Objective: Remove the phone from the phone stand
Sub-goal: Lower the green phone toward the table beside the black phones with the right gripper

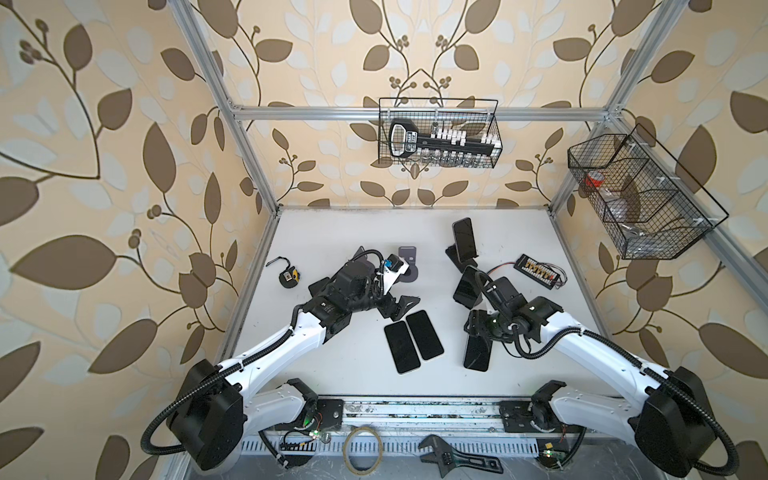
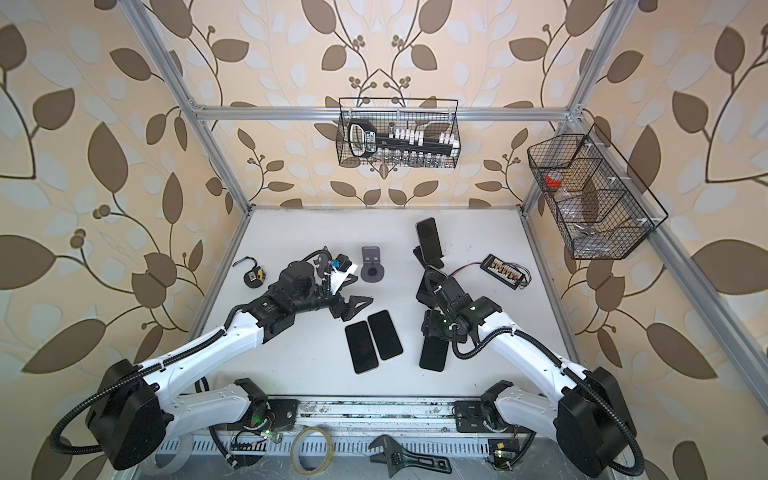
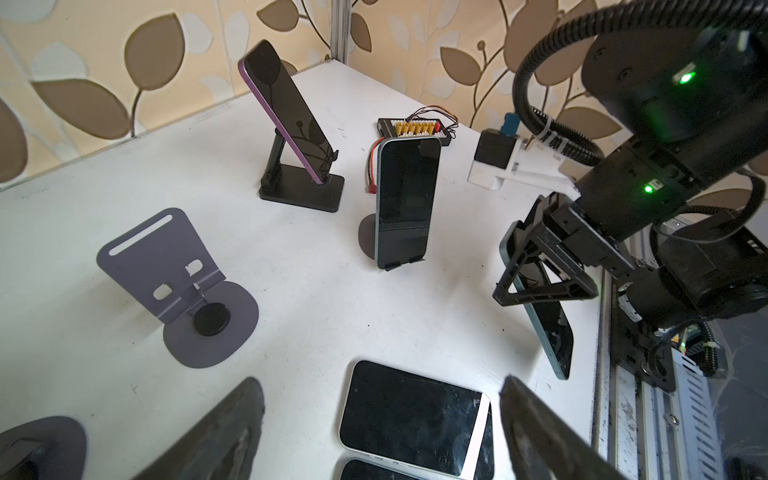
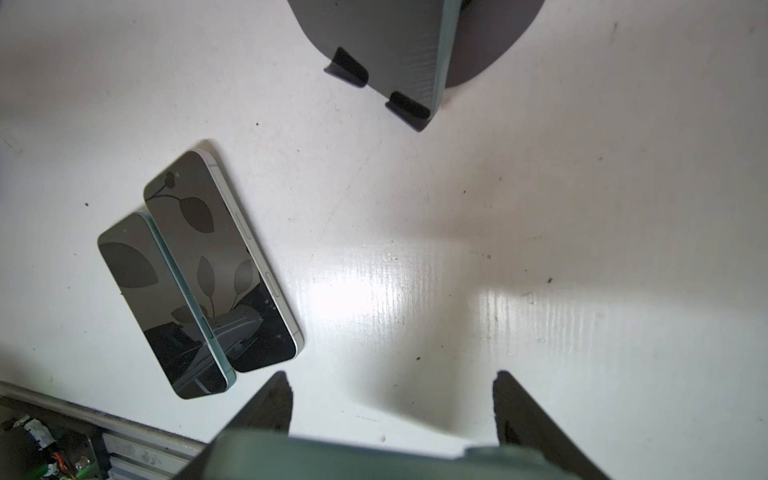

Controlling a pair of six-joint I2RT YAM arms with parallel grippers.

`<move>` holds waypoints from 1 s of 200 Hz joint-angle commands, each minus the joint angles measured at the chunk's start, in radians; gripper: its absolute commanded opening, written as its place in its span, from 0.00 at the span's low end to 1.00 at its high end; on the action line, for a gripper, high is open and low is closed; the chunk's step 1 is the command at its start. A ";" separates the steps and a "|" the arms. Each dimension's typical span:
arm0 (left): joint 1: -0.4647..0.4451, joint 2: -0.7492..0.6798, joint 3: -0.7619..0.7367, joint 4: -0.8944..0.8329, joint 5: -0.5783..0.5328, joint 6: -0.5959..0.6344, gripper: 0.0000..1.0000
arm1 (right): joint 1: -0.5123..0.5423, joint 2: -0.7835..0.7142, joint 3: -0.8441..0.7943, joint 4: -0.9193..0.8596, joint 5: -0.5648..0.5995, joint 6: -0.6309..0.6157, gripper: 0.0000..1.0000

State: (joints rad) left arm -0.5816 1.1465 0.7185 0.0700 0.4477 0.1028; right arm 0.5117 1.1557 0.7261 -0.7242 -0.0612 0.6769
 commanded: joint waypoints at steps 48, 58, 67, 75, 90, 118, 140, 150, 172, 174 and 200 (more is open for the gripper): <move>0.000 -0.005 0.048 -0.003 0.034 0.021 0.89 | -0.009 0.047 0.011 -0.016 -0.023 -0.043 0.55; 0.000 -0.005 0.049 -0.004 0.033 0.023 0.89 | -0.009 0.051 0.010 -0.013 -0.021 -0.042 0.56; 0.000 -0.007 0.050 -0.006 0.032 0.023 0.89 | -0.009 0.056 0.006 -0.013 -0.018 -0.042 0.56; -0.001 -0.008 0.051 -0.008 0.033 0.022 0.89 | -0.009 0.058 0.004 -0.011 -0.015 -0.041 0.56; 0.000 -0.010 0.052 -0.008 0.037 0.020 0.89 | -0.009 0.065 -0.004 -0.004 -0.012 -0.036 0.56; 0.000 -0.016 0.052 -0.008 0.042 0.018 0.89 | -0.011 0.076 -0.024 0.015 -0.019 -0.020 0.56; 0.001 -0.016 0.052 -0.009 0.042 0.018 0.89 | -0.010 0.079 -0.037 0.028 -0.020 -0.011 0.56; -0.001 -0.016 0.053 -0.009 0.043 0.019 0.89 | -0.010 0.080 -0.040 0.028 -0.023 -0.008 0.56; -0.001 -0.017 0.053 -0.009 0.045 0.018 0.89 | -0.011 0.076 -0.056 0.029 -0.019 -0.002 0.57; 0.000 -0.018 0.053 -0.008 0.045 0.018 0.89 | -0.011 0.076 -0.057 0.029 -0.018 -0.002 0.57; -0.001 -0.025 0.053 -0.007 0.046 0.017 0.89 | -0.014 0.081 -0.062 0.033 -0.007 0.003 0.57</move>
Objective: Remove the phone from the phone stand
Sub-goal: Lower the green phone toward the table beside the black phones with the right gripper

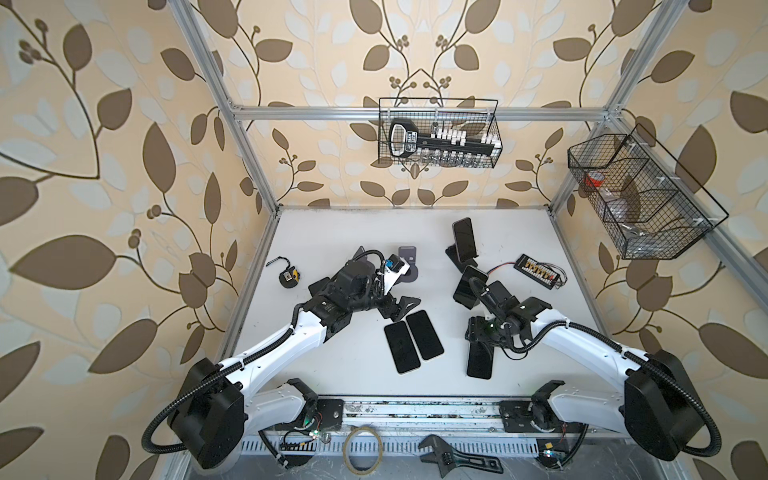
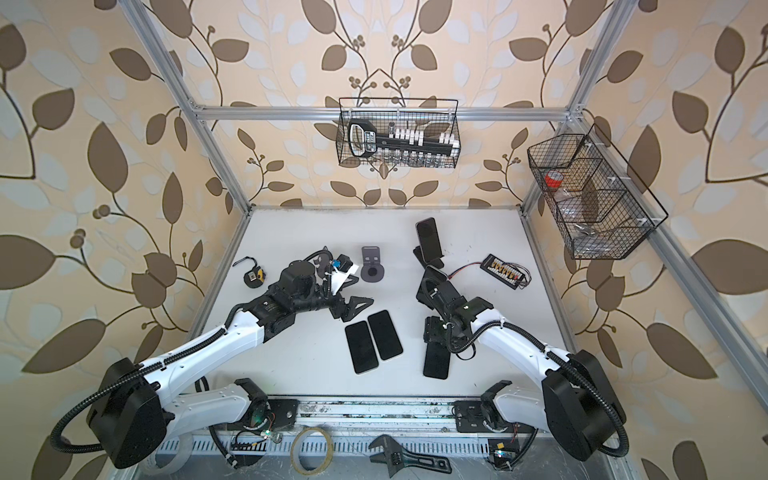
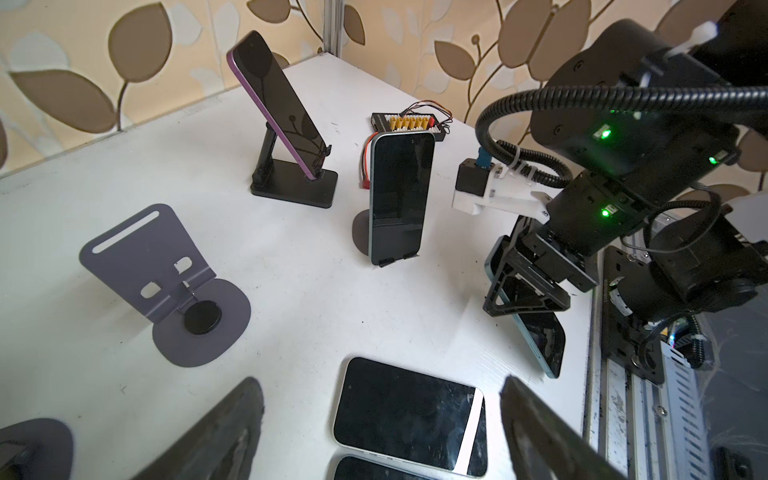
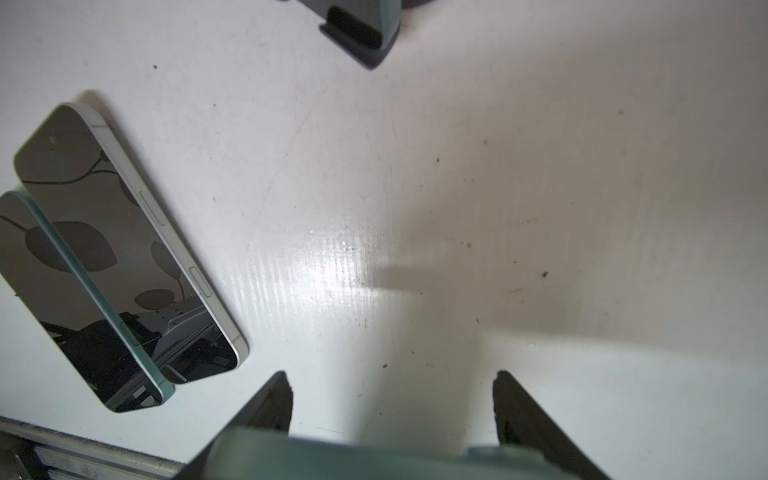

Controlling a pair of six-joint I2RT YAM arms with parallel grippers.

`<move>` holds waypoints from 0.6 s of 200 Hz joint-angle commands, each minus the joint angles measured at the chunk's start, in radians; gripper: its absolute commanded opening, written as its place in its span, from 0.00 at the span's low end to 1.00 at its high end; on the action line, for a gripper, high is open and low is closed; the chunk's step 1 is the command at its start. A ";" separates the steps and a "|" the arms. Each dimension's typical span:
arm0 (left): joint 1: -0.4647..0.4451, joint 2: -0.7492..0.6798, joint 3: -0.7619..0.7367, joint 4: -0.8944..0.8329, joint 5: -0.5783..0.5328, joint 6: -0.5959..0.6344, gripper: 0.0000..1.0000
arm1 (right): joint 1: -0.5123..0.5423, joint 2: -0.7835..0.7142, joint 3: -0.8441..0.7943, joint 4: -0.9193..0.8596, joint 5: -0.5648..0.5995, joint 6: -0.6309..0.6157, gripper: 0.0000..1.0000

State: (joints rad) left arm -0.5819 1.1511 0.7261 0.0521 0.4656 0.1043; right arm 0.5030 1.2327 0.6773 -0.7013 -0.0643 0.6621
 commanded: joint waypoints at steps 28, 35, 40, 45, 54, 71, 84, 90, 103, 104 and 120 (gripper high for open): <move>0.000 -0.033 0.046 0.011 0.028 0.015 0.89 | -0.009 0.010 -0.013 0.016 -0.005 0.024 0.57; 0.000 -0.034 0.045 0.011 0.029 0.017 0.89 | -0.008 0.011 -0.013 0.016 -0.007 0.024 0.57; 0.001 -0.034 0.044 0.011 0.028 0.017 0.89 | -0.010 0.011 -0.014 0.016 -0.007 0.025 0.57; 0.001 -0.035 0.044 0.011 0.028 0.018 0.89 | -0.009 0.011 -0.013 0.017 -0.008 0.024 0.57; 0.000 -0.037 0.044 0.011 0.028 0.017 0.89 | -0.011 0.011 -0.015 0.016 -0.009 0.024 0.57; 0.001 -0.039 0.044 0.011 0.028 0.017 0.89 | -0.012 0.011 -0.018 0.014 -0.014 0.025 0.57; 0.000 -0.042 0.044 0.011 0.027 0.017 0.89 | -0.015 0.012 -0.019 0.011 -0.021 0.026 0.58; 0.000 -0.042 0.044 0.011 0.027 0.016 0.89 | -0.016 0.014 -0.020 0.009 -0.023 0.027 0.58; 0.000 -0.044 0.044 0.011 0.027 0.019 0.89 | -0.017 0.016 -0.024 0.007 -0.026 0.028 0.58; 0.000 -0.044 0.044 0.011 0.027 0.019 0.89 | -0.018 0.016 -0.024 0.007 -0.026 0.029 0.58; 0.000 -0.044 0.045 0.011 0.029 0.017 0.89 | -0.021 0.019 -0.031 0.014 -0.023 0.030 0.59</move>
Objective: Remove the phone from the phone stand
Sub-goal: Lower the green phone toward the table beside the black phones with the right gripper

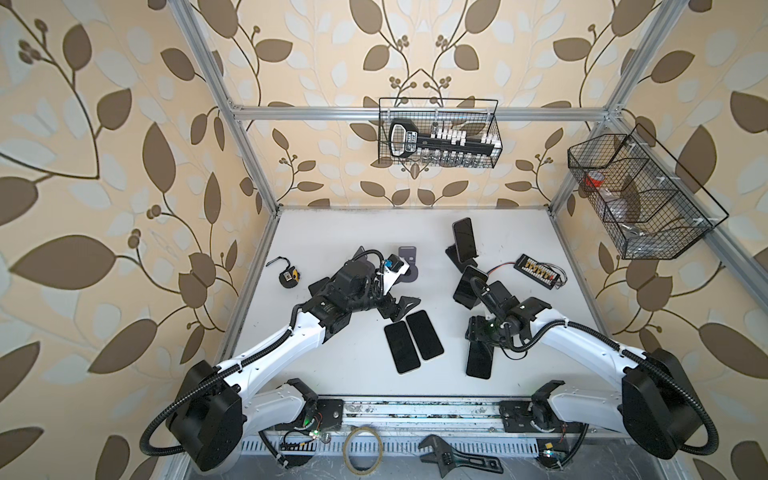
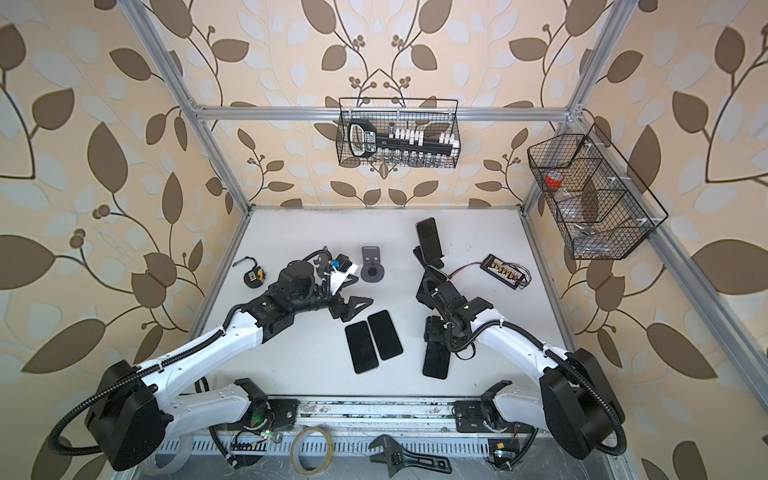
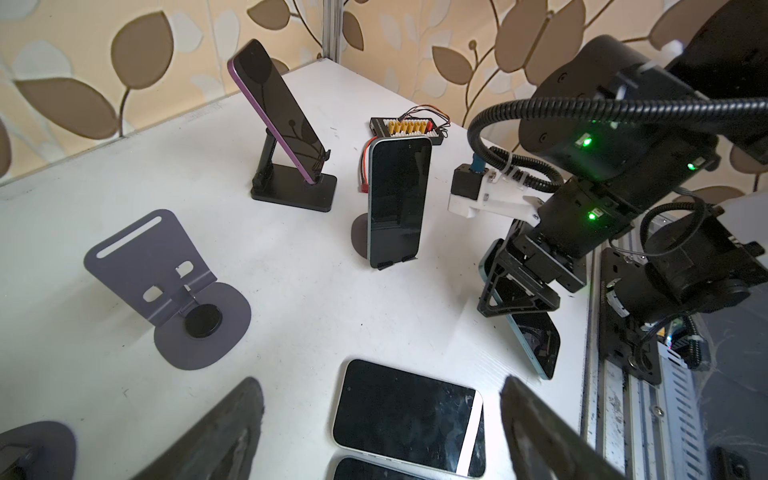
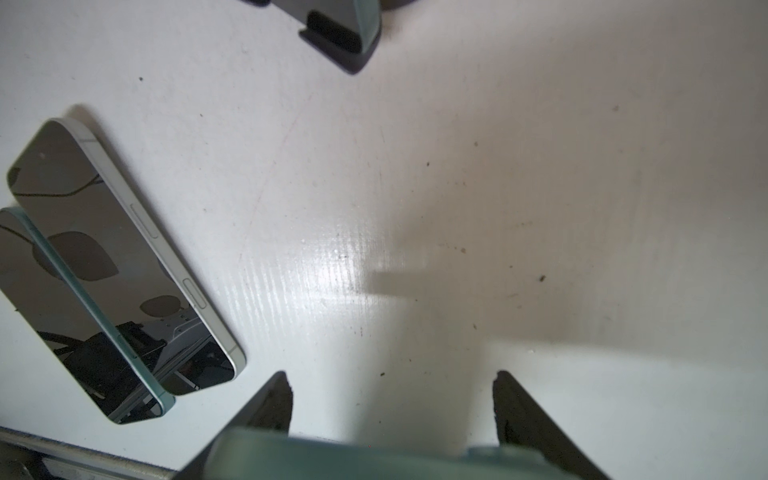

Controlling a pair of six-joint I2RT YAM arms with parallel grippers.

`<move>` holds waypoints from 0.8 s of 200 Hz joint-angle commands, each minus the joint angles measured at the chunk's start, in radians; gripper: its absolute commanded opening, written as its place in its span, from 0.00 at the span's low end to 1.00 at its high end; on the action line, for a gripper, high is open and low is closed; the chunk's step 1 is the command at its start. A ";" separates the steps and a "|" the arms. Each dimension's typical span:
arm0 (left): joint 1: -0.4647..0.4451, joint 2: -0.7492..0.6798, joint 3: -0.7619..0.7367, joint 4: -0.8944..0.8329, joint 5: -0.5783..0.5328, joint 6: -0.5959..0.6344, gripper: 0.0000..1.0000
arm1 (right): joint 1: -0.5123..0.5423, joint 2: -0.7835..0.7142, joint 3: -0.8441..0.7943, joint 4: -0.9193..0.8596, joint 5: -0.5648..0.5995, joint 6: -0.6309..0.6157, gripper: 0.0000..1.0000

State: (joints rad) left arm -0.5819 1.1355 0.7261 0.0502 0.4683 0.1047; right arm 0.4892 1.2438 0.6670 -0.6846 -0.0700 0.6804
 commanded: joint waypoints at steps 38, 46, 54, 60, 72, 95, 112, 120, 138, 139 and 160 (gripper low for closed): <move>0.001 -0.033 0.039 0.023 0.033 0.007 0.89 | -0.031 0.049 -0.011 0.014 -0.034 -0.007 0.60; 0.001 -0.033 0.040 0.023 0.035 0.007 0.89 | -0.037 0.057 -0.010 0.019 -0.039 -0.010 0.60; 0.000 -0.033 0.040 0.023 0.035 0.007 0.89 | -0.043 0.065 -0.008 0.024 -0.044 -0.014 0.60; 0.001 -0.034 0.038 0.023 0.035 0.006 0.89 | -0.049 0.072 -0.007 0.028 -0.046 -0.018 0.60; -0.001 -0.035 0.040 0.023 0.033 0.007 0.89 | -0.063 0.085 -0.008 0.032 -0.054 -0.029 0.60; 0.001 -0.037 0.038 0.023 0.029 0.007 0.89 | -0.098 0.106 -0.021 0.051 -0.067 -0.046 0.60; -0.001 -0.037 0.037 0.025 0.030 0.008 0.89 | -0.119 0.110 -0.026 0.069 -0.057 -0.056 0.60; 0.001 -0.035 0.038 0.024 0.030 0.006 0.89 | -0.128 0.111 -0.024 0.071 -0.055 -0.059 0.60; 0.002 -0.034 0.038 0.023 0.030 0.006 0.89 | -0.143 0.117 -0.021 0.076 -0.050 -0.061 0.63; 0.002 -0.034 0.039 0.023 0.030 0.006 0.89 | -0.143 0.117 -0.020 0.076 -0.050 -0.061 0.63; 0.000 -0.036 0.038 0.022 0.027 0.006 0.89 | -0.154 0.116 -0.021 0.077 -0.033 -0.064 0.66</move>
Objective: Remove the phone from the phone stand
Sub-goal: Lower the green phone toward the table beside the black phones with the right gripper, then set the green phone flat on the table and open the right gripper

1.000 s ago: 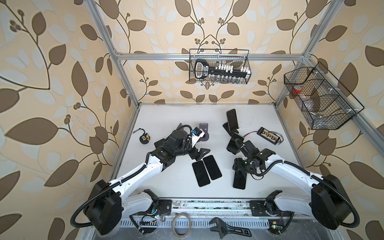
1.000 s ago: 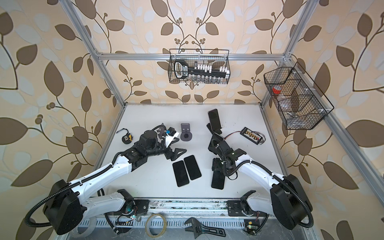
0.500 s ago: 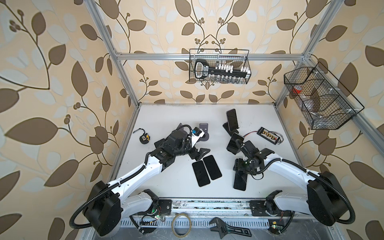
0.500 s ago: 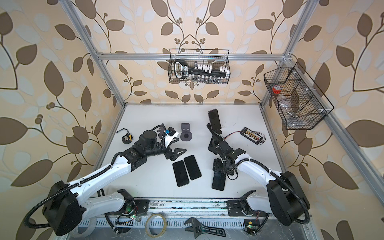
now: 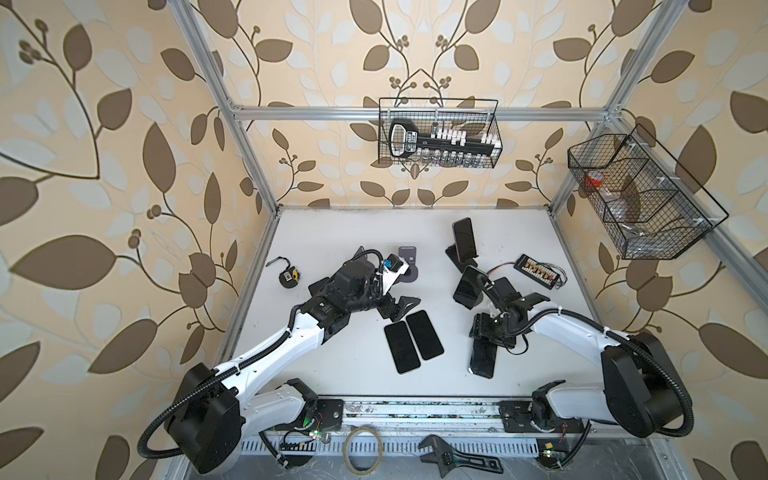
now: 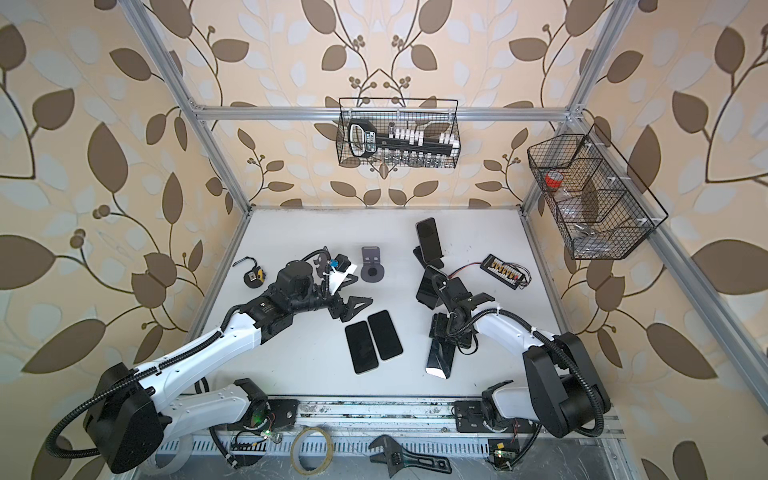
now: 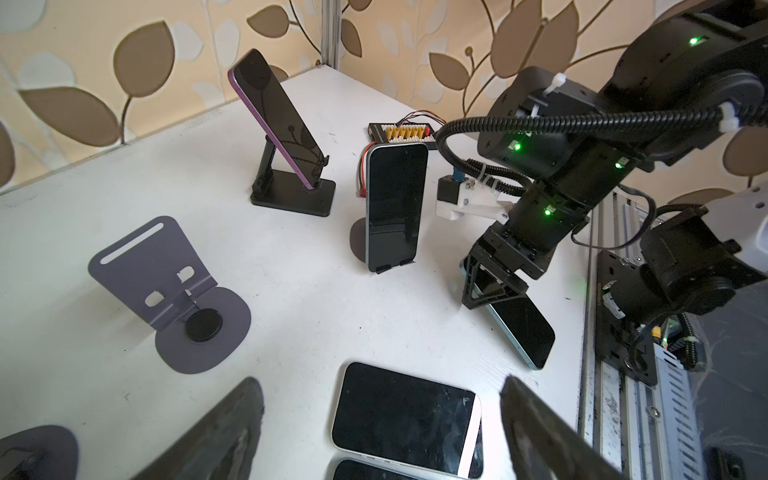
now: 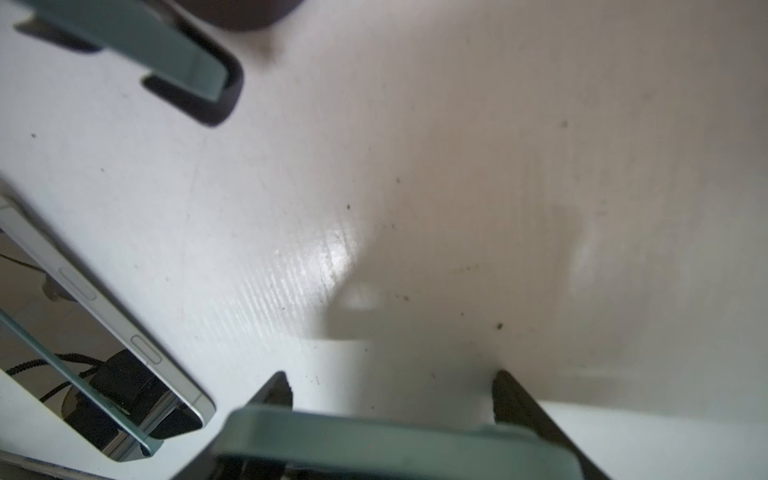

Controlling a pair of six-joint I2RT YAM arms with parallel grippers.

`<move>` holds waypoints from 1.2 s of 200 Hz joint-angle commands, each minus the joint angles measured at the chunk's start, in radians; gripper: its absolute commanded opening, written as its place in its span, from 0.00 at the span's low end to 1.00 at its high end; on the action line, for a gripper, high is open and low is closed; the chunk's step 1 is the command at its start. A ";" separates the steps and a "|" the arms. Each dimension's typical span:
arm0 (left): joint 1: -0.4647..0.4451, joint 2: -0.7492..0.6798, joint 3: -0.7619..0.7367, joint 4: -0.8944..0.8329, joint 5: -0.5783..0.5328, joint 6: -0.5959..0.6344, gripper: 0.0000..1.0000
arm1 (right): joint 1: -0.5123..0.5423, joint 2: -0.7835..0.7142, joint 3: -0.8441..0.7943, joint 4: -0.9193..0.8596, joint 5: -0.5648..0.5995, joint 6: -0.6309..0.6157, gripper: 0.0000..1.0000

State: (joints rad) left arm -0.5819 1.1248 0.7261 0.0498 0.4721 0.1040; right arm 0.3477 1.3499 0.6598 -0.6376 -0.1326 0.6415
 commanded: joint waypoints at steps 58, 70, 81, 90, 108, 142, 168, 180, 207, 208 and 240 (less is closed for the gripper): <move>-0.001 -0.032 0.041 0.015 0.008 0.010 0.89 | -0.020 0.016 -0.024 0.046 0.071 -0.013 0.73; 0.000 -0.037 0.038 0.016 -0.010 0.008 0.89 | -0.021 0.025 -0.027 0.051 0.071 -0.008 0.74; 0.000 -0.042 0.035 0.020 -0.020 0.008 0.89 | -0.020 0.032 -0.032 0.054 0.070 -0.001 0.75; 0.000 -0.045 0.034 0.022 -0.023 0.008 0.89 | -0.021 0.032 -0.036 0.061 0.071 0.008 0.76; -0.001 -0.048 0.035 0.017 -0.040 0.006 0.89 | -0.019 0.029 -0.049 0.071 0.074 0.032 0.76; -0.001 -0.051 0.042 0.004 -0.057 0.009 0.89 | -0.019 0.028 -0.055 0.069 0.097 0.047 0.77; 0.000 -0.052 0.043 0.003 -0.068 -0.002 0.89 | -0.020 0.030 -0.056 0.061 0.101 0.040 0.78; -0.001 -0.053 0.046 -0.003 -0.074 -0.003 0.89 | -0.020 0.028 -0.056 0.054 0.107 0.042 0.79; -0.001 -0.063 0.047 -0.007 -0.077 0.002 0.89 | -0.020 0.016 -0.062 0.053 0.110 0.049 0.79; -0.001 -0.063 0.046 -0.007 -0.077 0.002 0.89 | -0.020 0.015 -0.062 0.053 0.110 0.050 0.79; -0.001 -0.069 0.046 -0.010 -0.082 0.004 0.89 | -0.019 0.012 -0.062 0.050 0.108 0.050 0.79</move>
State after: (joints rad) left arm -0.5819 1.0885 0.7261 0.0257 0.4068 0.1017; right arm 0.3313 1.3487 0.6468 -0.5472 -0.0551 0.6807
